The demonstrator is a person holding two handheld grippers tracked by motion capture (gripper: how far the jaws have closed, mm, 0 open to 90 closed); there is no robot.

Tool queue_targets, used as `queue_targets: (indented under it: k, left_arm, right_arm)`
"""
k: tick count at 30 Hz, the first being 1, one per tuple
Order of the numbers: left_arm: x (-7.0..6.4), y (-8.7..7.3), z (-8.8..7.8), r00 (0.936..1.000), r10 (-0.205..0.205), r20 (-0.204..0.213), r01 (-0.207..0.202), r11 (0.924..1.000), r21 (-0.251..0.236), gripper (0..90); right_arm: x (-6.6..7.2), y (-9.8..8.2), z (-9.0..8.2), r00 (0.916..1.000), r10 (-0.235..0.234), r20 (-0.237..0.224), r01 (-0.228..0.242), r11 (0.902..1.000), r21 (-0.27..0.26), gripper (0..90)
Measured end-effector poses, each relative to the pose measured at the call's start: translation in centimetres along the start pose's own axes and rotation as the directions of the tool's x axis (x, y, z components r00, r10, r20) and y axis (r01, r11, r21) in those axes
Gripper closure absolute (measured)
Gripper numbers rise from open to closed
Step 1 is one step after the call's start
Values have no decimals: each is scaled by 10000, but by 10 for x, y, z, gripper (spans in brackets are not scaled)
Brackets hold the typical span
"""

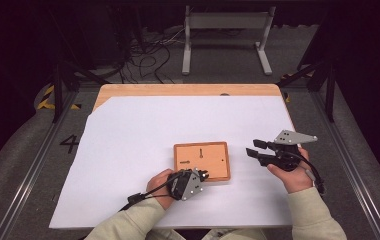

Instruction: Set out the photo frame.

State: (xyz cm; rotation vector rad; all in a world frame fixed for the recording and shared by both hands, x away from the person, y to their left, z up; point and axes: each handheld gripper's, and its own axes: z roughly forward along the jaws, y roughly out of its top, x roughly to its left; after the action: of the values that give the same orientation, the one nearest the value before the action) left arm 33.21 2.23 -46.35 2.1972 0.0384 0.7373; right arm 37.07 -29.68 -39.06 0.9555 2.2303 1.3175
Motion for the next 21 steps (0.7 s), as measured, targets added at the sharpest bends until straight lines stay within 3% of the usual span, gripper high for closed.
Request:
queue_targets:
  k: [2, 5, 12, 15, 17, 20, 21]
  left_arm:
    - [-1, 0, 0, 9999, 99, -18, -99, 9999, -16, 842]
    - [-1, -2, 0, 9999, 121, -47, -122, 9998, -130, 843]
    - [-2, -2, 0, 10000, -16, -34, 16, 9999, -139, 843]
    - [-1, -2, 0, 10000, -62, -16, 62, 9999, -145, 843]
    - [-1, -2, 0, 9999, -100, -16, 100, 9998, -150, 843]
    - [-2, -2, 0, 10000, -43, -54, 43, 9999, -151, 844]
    - [-2, -2, 0, 10000, -43, -54, 43, 9999, -151, 844]
  right_arm:
    - [1, 0, 1, 10000, -25, -47, 25, 10000, 39, 518]
    - [4, 3, 2, 10000, -17, 23, 16, 9988, 492, 467]
    - [10, 16, 17, 9978, -19, -657, 109, 9906, 1364, 354]
    - [10, 24, 31, 9892, 691, -1292, -415, 9779, 2051, 327]
    - [10, 29, 43, 9787, 1259, -1624, -830, 9652, 2481, 298]
    - [8, 33, 61, 9724, 1618, -1682, -1050, 9469, 3039, 265]
    - [8, 33, 61, 9724, 1618, -1682, -1050, 9469, 3039, 265]
